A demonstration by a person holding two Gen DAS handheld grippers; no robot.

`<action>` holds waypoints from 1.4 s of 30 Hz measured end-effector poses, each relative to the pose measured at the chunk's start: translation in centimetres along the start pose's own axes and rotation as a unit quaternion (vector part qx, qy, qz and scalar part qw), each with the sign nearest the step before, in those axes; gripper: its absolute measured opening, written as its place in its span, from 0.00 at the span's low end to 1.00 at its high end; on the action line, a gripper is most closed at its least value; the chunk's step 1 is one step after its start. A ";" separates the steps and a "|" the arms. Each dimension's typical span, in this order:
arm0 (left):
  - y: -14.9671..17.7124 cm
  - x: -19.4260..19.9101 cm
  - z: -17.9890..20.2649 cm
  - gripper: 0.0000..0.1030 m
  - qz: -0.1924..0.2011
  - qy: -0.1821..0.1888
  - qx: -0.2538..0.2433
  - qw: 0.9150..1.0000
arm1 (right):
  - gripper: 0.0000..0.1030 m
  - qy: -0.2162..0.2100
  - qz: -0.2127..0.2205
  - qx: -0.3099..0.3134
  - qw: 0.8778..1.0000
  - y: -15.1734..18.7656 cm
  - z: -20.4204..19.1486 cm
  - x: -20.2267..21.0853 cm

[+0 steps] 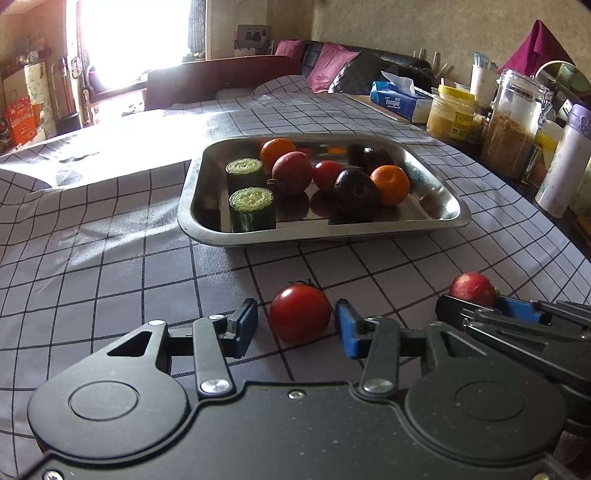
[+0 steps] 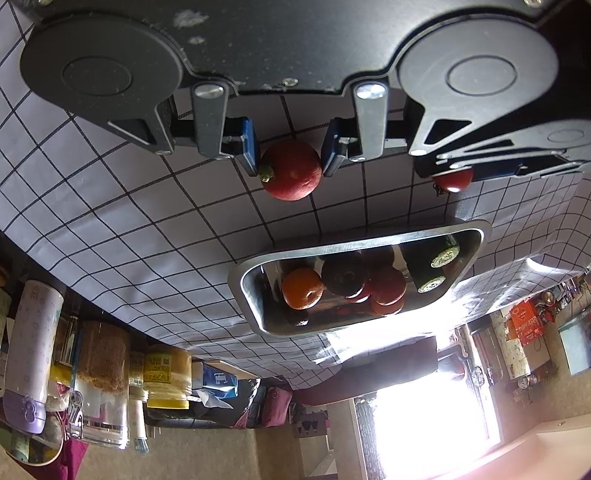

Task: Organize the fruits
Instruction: 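Grasp a red tomato with the left tool while the right tool grasps the red apple, then carry the tomato and apple over the steel tray with both tools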

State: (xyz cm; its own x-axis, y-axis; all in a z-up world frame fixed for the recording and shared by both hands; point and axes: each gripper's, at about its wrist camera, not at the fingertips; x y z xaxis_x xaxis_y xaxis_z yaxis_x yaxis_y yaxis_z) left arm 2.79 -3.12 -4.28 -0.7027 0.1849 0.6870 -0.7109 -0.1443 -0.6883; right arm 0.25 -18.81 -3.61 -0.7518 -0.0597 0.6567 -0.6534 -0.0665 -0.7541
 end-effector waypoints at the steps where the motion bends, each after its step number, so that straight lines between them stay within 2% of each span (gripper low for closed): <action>1: 0.0 0.1 0.0 0.42 -0.001 0.002 -0.002 1.000 | 0.36 0.001 0.000 0.002 1.000 0.0 -0.1 0.0; 15: 0.3 0.9 -0.3 0.40 -0.018 0.010 0.011 1.000 | 0.36 0.010 0.005 0.015 1.000 0.1 -0.5 0.1; 20: 0.3 1.3 -0.6 0.40 -0.033 0.013 0.026 0.999 | 0.36 -0.002 0.032 0.002 0.999 0.0 0.0 1.0; 24: 0.3 1.9 -0.5 0.40 -0.027 0.001 0.028 0.999 | 0.36 0.006 0.046 0.005 0.999 0.0 -0.1 1.4; 31: 0.5 3.0 -0.6 0.40 -0.007 -0.015 0.024 1.000 | 0.36 0.007 0.037 0.011 0.999 0.1 -0.2 1.2; 42: 0.9 3.2 -0.2 0.40 -0.019 -0.027 0.030 0.999 | 0.36 0.010 0.022 0.001 1.000 0.1 0.1 0.6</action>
State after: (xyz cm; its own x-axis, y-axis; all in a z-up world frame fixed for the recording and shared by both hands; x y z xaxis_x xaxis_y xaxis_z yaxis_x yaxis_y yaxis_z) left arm -0.07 -2.49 -2.74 -0.6750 0.1392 0.7246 -0.7360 -0.1970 -0.6477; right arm -0.27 -19.00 -3.27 -0.7820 -0.0422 0.6218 -0.6189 -0.0660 -0.7827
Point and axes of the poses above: each gripper's, at about its wrist camera, not at the fingertips, and x roughly against the way its jaws point, z to its right, y to its underside, and after that the axes turned 13 degrees about x, right-handed
